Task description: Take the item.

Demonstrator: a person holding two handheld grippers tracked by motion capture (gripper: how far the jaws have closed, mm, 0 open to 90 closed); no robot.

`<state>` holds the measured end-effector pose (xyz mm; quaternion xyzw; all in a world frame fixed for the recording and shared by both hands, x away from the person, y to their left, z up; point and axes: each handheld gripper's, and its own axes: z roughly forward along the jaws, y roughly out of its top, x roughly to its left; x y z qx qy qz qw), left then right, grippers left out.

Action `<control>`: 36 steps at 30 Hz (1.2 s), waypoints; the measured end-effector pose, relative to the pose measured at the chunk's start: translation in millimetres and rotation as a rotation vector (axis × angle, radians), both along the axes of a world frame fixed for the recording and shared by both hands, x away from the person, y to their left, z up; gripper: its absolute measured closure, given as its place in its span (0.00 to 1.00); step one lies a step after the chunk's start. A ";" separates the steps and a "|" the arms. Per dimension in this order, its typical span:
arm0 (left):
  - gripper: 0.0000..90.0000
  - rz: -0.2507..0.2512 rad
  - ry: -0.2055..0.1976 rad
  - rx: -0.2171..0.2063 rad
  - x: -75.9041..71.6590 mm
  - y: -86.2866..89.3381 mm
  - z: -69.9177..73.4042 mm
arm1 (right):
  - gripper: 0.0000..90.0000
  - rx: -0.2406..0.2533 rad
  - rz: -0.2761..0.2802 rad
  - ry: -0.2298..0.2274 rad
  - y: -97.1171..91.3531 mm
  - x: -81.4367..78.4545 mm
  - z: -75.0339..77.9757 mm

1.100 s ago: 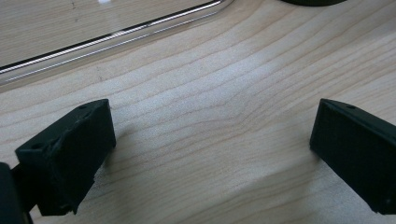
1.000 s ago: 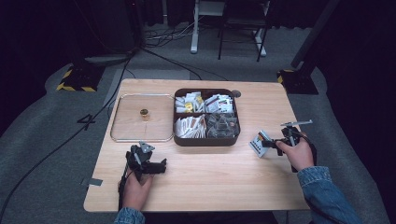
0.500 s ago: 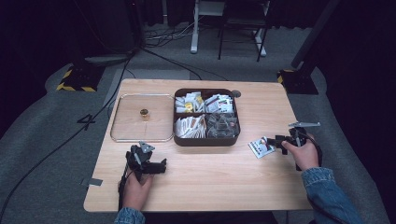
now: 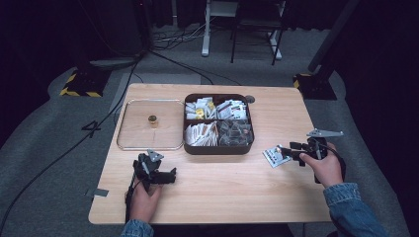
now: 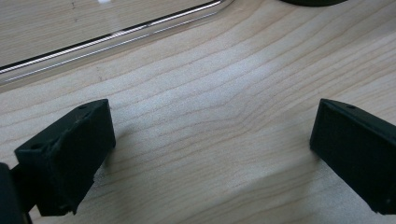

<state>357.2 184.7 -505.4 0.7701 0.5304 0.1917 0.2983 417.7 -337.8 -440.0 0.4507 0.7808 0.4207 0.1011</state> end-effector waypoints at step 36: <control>0.00 0.000 0.000 -0.004 0.6 -0.6 -0.2 | 0.40 -0.021 0.264 -0.003 94.6 -50.2 -32.7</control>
